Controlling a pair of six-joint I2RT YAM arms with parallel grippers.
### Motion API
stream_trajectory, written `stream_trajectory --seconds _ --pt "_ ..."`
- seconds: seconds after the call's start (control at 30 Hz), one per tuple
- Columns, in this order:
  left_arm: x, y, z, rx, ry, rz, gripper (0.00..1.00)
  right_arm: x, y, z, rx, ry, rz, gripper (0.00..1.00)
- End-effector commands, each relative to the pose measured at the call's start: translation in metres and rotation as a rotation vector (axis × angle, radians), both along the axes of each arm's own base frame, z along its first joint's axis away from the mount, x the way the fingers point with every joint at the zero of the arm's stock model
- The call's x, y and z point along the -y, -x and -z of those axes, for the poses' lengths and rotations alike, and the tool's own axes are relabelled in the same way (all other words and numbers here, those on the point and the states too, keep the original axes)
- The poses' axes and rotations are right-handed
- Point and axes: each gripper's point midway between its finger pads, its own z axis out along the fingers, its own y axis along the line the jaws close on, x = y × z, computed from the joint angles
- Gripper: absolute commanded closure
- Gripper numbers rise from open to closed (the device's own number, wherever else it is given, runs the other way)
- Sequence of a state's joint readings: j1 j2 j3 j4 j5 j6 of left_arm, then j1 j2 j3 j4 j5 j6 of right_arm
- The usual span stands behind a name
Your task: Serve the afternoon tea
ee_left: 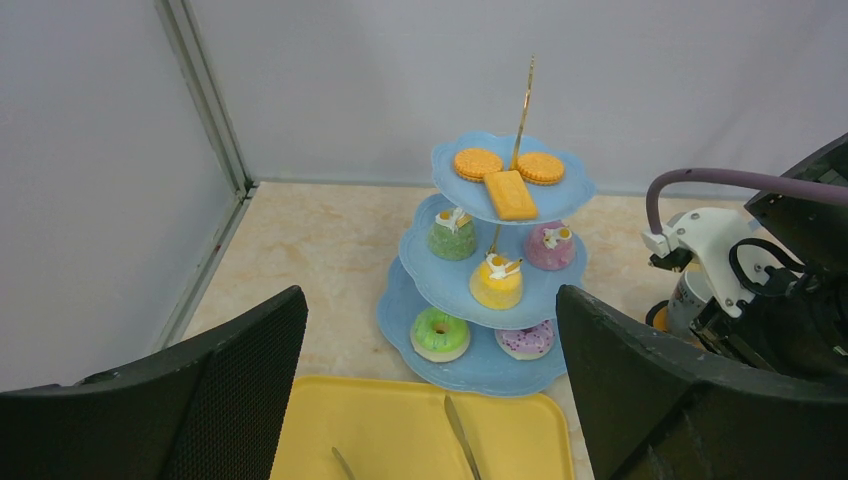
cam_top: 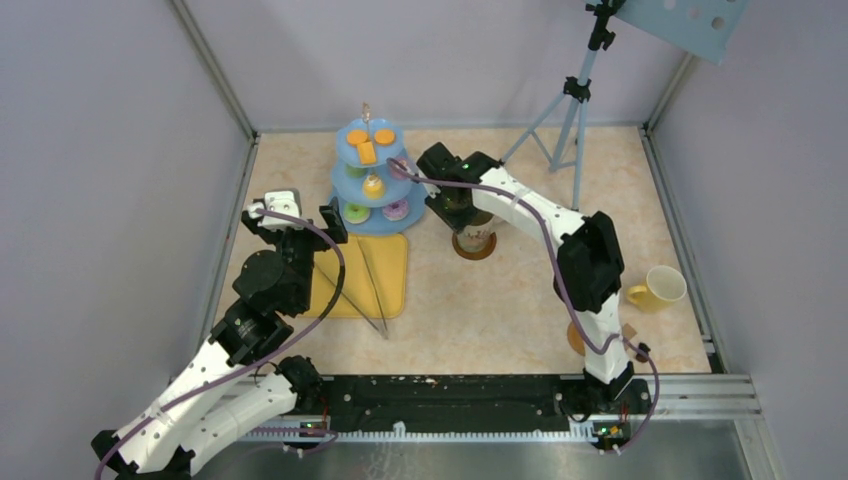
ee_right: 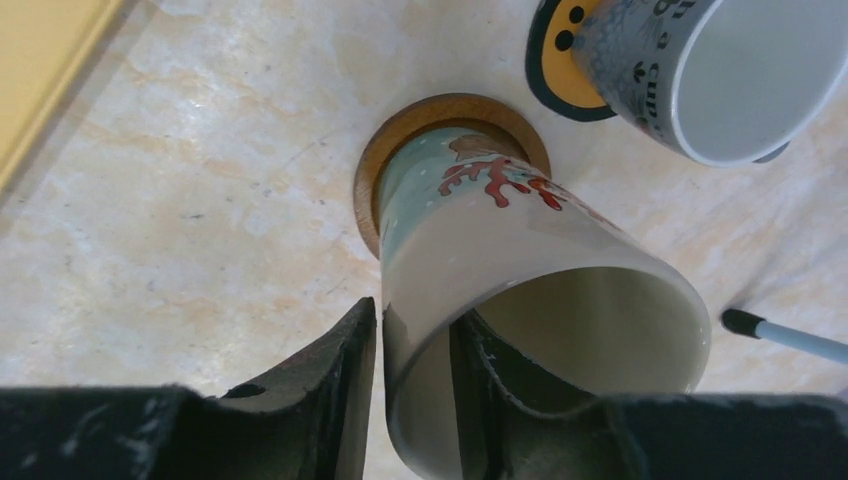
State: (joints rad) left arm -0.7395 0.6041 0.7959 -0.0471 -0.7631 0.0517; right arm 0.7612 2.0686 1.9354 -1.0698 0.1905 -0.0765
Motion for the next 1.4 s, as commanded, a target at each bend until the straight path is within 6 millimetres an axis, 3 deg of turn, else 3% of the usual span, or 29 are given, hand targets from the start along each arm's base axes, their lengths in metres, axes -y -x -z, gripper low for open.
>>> stream_trajectory --seconds 0.0,0.2,0.27,0.3,0.33,0.4,0.43,0.5,0.6,0.77,0.93,1.03,1.17,1.37 --pt "0.0 0.001 -0.011 0.03 0.026 0.008 0.01 0.003 -0.01 -0.028 0.122 -0.028 0.018 0.64" --pt "0.001 0.0 -0.01 0.026 0.023 0.009 0.01 0.014 -0.002 -0.067 0.21 -0.072 0.034 0.5" --pt "0.0 0.0 -0.01 0.025 0.023 0.002 0.01 0.018 0.006 -0.086 0.264 -0.135 0.042 0.34" --pt "-0.001 0.001 -0.01 0.025 0.023 -0.001 0.01 0.021 0.013 -0.095 0.279 -0.177 0.044 0.14" --pt "-0.001 0.001 -0.01 0.025 0.023 -0.002 0.01 0.023 0.021 -0.105 0.295 -0.226 0.046 0.08" --pt "-0.001 0.0 -0.01 0.024 0.021 -0.002 0.01 0.027 0.04 -0.122 0.319 -0.339 0.033 0.07" --pt "-0.001 0.0 -0.01 0.024 0.02 -0.001 0.01 0.032 0.052 -0.115 0.308 -0.367 0.029 0.06" --pt "0.0 0.0 -0.01 0.024 0.018 0.002 0.01 0.043 0.068 -0.124 0.346 -0.471 0.088 0.06" --pt "0.0 0.0 -0.01 0.024 0.019 0.005 0.01 0.086 0.088 -0.082 0.366 -0.481 0.312 0.06" --pt "0.003 -0.002 -0.008 0.017 0.012 0.008 0.01 0.164 0.128 -0.023 0.354 -0.441 0.849 0.02" --pt "0.003 -0.001 -0.008 0.018 0.019 0.014 0.01 0.201 0.172 0.042 0.263 -0.472 1.252 0.01" --pt "0.004 -0.002 -0.007 0.014 0.014 0.016 0.01 0.218 0.179 0.066 0.223 -0.443 1.372 0.02" --pt "0.005 -0.002 -0.006 0.012 0.014 0.016 0.01 0.24 0.181 0.078 0.233 -0.394 1.485 0.03" --pt "0.003 -0.002 -0.007 0.014 0.014 0.013 0.01 0.22 0.185 0.097 0.122 -0.463 1.494 0.05"
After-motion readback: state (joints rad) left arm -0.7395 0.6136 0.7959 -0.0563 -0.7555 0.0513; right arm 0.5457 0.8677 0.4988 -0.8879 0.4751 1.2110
